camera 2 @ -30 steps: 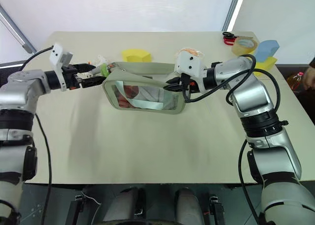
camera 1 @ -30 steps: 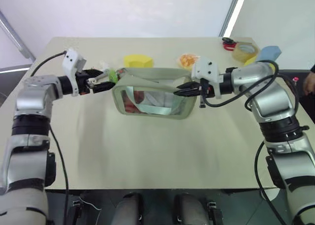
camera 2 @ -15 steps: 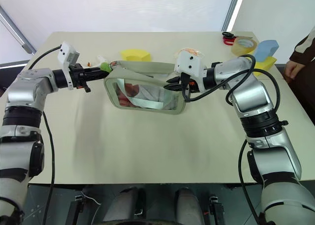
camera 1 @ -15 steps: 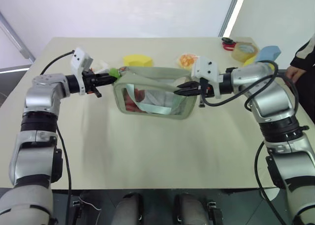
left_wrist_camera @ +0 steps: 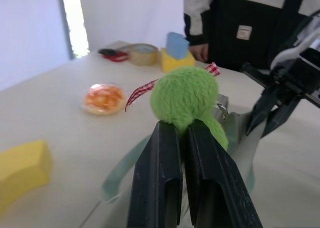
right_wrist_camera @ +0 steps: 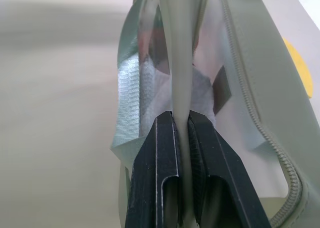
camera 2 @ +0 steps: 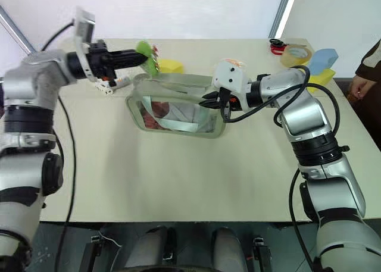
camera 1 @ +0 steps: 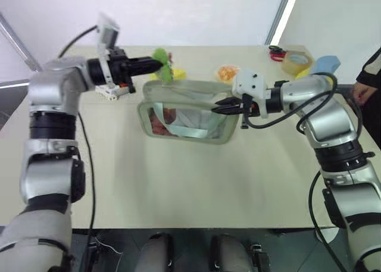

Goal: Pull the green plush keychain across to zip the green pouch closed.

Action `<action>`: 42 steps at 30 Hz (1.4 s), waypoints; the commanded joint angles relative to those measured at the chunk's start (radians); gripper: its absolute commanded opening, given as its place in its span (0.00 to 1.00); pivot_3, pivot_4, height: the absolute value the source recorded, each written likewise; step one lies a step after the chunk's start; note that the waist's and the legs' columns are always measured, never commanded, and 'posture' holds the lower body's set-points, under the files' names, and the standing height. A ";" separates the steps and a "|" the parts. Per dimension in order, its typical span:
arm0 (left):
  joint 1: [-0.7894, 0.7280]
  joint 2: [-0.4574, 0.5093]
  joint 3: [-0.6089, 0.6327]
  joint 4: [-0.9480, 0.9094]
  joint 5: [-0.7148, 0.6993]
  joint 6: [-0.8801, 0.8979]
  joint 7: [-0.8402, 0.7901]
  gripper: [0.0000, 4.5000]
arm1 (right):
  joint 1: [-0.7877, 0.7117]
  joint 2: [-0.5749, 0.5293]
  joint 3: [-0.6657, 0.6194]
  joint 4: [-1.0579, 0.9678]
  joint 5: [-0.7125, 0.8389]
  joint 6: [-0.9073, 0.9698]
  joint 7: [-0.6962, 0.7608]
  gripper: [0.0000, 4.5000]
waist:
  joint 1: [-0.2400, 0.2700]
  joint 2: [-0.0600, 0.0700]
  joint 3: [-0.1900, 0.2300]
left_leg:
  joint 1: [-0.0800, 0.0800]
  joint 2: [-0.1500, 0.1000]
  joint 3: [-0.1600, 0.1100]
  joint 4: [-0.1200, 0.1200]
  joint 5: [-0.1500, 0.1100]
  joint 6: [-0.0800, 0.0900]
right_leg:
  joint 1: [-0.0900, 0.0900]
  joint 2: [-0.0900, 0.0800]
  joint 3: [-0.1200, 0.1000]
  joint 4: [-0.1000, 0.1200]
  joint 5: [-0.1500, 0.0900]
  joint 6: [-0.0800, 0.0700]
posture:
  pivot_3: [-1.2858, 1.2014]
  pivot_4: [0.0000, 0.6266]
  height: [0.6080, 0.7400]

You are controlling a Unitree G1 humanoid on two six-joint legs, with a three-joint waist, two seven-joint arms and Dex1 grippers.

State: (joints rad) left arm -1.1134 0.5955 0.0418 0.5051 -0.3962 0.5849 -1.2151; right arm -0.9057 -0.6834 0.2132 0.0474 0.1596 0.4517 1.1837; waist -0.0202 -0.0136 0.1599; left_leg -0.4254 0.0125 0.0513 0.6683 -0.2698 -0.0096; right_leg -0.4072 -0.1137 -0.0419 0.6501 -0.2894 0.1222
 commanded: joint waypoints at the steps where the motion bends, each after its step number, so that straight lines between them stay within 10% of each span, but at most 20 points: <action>1: 0.012 0.001 -0.039 -0.049 0.032 -0.037 -0.008 0.01 | -0.007 -0.010 -0.018 -0.013 -0.004 -0.006 -0.012 0.00 | -0.001 0.000 0.000 | 0.000 0.000 0.000 0.000 0.000 0.000 | 0.000 0.000 0.000 0.000 0.000 0.000 | 0.52 0.24 1.00; 6: 0.015 0.005 -0.042 -0.048 0.031 -0.043 -0.020 0.23 | 0.003 -0.018 -0.024 -0.025 -0.002 0.003 -0.019 0.00 | 0.002 0.000 0.000 | 0.000 0.000 0.000 0.000 0.000 0.000 | 0.000 0.000 0.000 0.000 0.000 0.000 | 0.52 0.24 1.00; 12: -0.006 0.050 -0.048 -0.040 0.060 -0.062 -0.034 0.89 | 0.004 -0.019 -0.022 -0.020 0.000 -0.003 -0.025 0.00 | 0.002 0.000 0.000 | 0.000 0.000 0.000 0.000 0.000 0.000 | 0.000 0.000 0.000 0.000 0.000 0.000 | 0.52 0.24 1.00; 24: 0.174 0.287 -0.024 -0.304 -0.005 0.081 -0.130 0.89 | -0.021 0.000 -0.013 0.033 -0.008 -0.042 -0.021 0.00 | 0.000 0.000 0.000 | 0.000 0.001 -0.002 0.000 0.000 0.000 | 0.000 0.000 0.000 0.000 0.000 0.000 | 0.52 0.24 1.00; 33: 0.311 0.231 -0.065 -0.428 0.047 0.040 0.014 0.89 | -0.029 0.006 -0.010 0.051 -0.012 -0.056 -0.010 0.00 | 0.005 0.000 0.000 | 0.000 0.001 -0.002 0.000 0.000 0.000 | 0.001 0.000 0.000 0.000 0.000 0.000 | 0.52 0.24 1.00; 42: 0.308 0.207 -0.094 -0.373 0.083 -0.027 0.005 0.01 | -0.024 0.004 -0.011 0.034 -0.013 -0.045 -0.007 0.00 | 0.004 0.000 0.000 | 0.000 0.001 -0.002 0.000 0.000 0.000 | 0.000 0.000 0.000 0.000 0.000 0.000 | 0.52 0.24 1.00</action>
State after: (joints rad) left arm -0.7893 0.8034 -0.0410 0.1330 -0.3218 0.5779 -1.1976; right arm -0.9119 -0.6792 0.2125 0.1063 0.1424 0.4078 1.1751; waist -0.0158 -0.0135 0.1599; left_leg -0.4251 0.0132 0.0498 0.6685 -0.2696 -0.0098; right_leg -0.4066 -0.1136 -0.0416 0.6502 -0.2894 0.1222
